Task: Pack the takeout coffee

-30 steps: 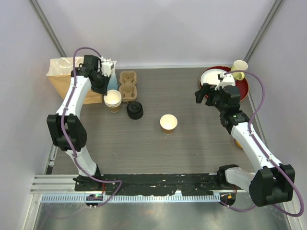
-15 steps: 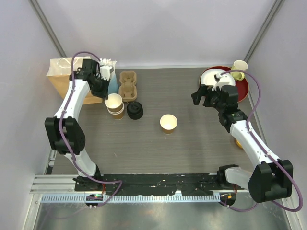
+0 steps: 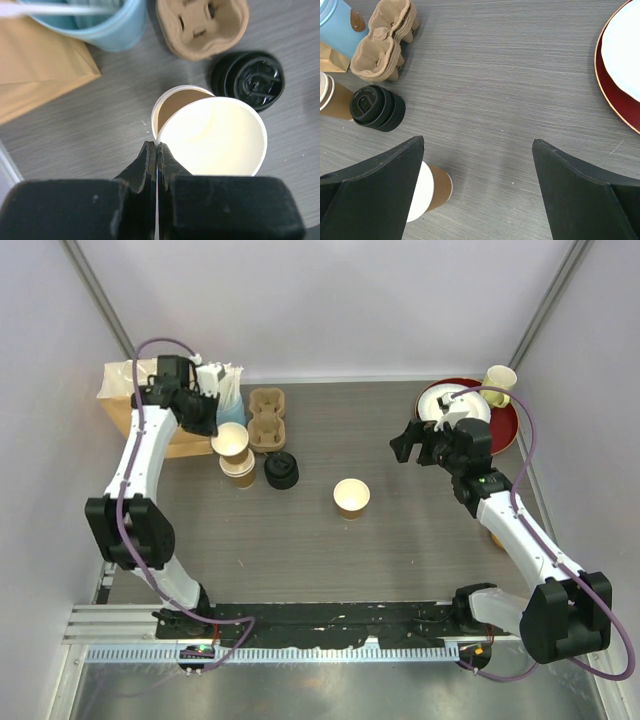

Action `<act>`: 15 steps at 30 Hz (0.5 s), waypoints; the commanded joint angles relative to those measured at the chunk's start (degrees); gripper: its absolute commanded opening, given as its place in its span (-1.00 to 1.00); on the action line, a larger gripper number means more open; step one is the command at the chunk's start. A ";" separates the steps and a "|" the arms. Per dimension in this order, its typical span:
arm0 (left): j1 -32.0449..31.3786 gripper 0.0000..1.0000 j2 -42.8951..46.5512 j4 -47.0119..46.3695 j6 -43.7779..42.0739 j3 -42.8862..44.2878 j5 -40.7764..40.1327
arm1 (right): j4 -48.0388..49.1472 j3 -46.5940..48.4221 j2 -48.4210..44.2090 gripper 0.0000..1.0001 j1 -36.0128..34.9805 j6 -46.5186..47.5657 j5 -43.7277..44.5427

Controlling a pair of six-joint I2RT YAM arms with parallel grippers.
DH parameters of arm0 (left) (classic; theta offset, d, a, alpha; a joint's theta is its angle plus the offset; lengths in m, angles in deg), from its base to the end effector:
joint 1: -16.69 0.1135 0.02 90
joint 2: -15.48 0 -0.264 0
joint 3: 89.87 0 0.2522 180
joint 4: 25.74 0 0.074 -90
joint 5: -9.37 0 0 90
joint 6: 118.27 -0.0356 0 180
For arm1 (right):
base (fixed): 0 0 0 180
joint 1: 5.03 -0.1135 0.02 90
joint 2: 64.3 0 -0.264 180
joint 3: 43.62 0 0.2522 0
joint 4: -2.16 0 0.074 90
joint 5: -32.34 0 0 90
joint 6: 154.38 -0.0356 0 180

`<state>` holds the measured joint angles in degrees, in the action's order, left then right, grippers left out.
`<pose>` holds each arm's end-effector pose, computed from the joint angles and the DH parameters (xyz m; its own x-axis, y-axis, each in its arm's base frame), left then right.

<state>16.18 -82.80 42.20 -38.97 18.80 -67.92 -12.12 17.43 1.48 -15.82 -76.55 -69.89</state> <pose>0.3643 -0.0111 0.3285 -0.8056 0.1883 -0.5617 0.2812 0.9561 -0.0828 0.2598 0.0572 0.2980 -0.3928 0.1349 -0.9097 -0.3037 0.9147 0.2668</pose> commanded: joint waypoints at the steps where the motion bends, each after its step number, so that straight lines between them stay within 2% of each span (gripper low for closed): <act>1: 0.25 -1.00 8.01 -2.93 1.56 6.33 -0.67 | 2.27 2.28 -0.56 0.90 -0.29 0.82 -1.04; 6: 0.25 -1.00 10.21 0.49 1.56 11.69 4.16 | 2.27 2.28 -1.35 0.90 -0.29 0.56 -1.13; 9: -2.55 -1.00 11.00 2.51 0.42 12.67 4.43 | 2.18 2.37 -1.53 0.90 -0.37 0.56 -1.13; 12: -10.54 -1.00 11.62 4.53 -2.99 9.42 3.12 | 2.10 2.55 -1.62 0.90 -0.38 0.47 -1.13; 13: -15.87 -1.00 11.62 4.97 -4.14 6.72 2.50 | 2.01 2.63 -1.62 0.89 -0.29 0.39 -1.04; 15: -20.12 -1.00 10.66 6.03 -5.64 4.15 3.19 | 1.75 2.63 -1.88 0.90 -0.29 0.39 -0.95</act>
<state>6.04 -70.97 43.20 -40.08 28.26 -66.46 -12.12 17.52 1.42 -15.86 -76.55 -70.43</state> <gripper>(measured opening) 0.016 0.950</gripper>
